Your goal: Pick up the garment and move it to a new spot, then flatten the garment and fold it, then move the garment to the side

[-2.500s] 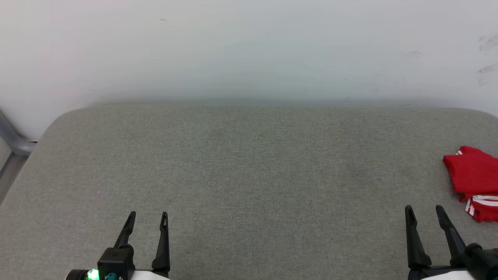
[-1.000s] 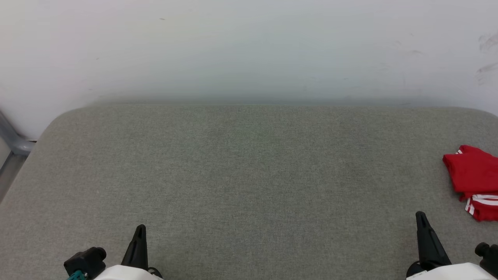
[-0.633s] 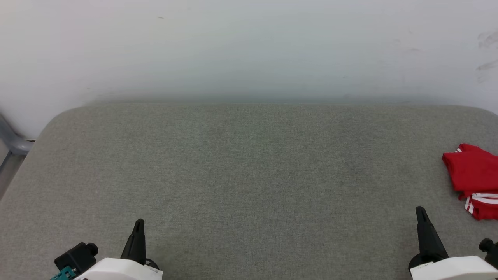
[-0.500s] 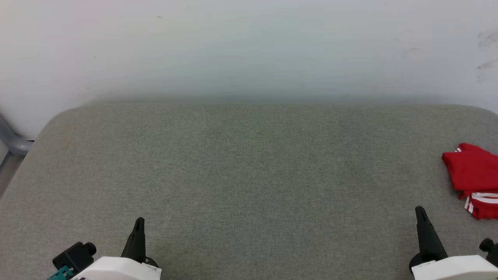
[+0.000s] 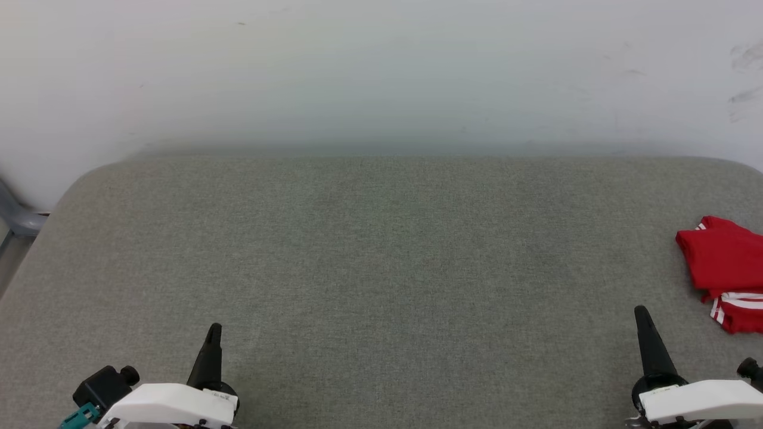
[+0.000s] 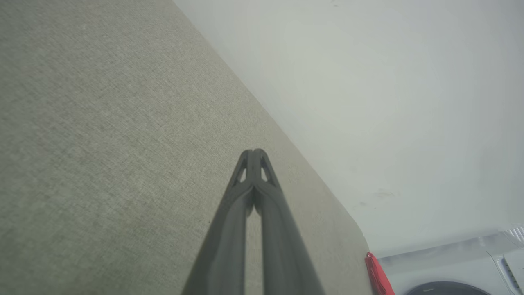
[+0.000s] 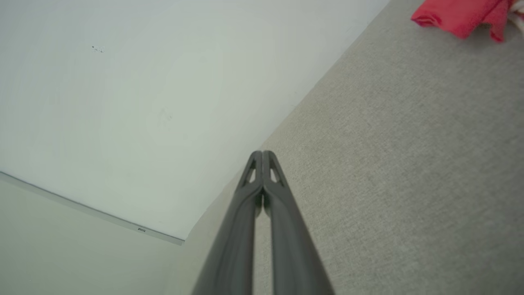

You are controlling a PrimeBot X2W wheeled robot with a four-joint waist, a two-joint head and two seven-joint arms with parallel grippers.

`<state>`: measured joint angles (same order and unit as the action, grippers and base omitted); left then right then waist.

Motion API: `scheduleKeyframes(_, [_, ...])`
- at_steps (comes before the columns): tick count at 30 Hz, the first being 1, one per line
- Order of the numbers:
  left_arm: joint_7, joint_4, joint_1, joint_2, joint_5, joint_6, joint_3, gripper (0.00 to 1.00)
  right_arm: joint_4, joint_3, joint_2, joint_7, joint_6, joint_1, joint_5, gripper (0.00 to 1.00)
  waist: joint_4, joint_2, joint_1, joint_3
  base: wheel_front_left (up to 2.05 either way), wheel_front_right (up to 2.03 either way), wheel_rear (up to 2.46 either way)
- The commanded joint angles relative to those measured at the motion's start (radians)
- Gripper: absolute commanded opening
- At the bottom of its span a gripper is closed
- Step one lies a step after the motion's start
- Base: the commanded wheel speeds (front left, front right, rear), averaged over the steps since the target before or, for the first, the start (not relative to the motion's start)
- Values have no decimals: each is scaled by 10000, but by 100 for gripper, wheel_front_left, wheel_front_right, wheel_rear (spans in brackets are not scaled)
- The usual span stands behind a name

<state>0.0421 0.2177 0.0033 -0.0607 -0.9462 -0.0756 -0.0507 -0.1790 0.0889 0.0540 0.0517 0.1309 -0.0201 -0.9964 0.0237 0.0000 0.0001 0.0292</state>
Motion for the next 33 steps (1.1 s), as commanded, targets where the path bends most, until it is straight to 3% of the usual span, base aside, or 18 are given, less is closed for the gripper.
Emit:
scheduleKeyframes(1, [-71, -74, -274, -15, -350, -73, -78, 0, 31, 33, 55, -76, 1, 282, -341, 0, -6, 0, -1, -8, 0, 0, 0])
scheduleKeyframes(33, [-863, 108, -771, 49, -3659, -333, -383, 0, -328, 117, 40, -881, -1, 855, -3417, 0, -110, 0, -1, -149, 0, 0, 0])
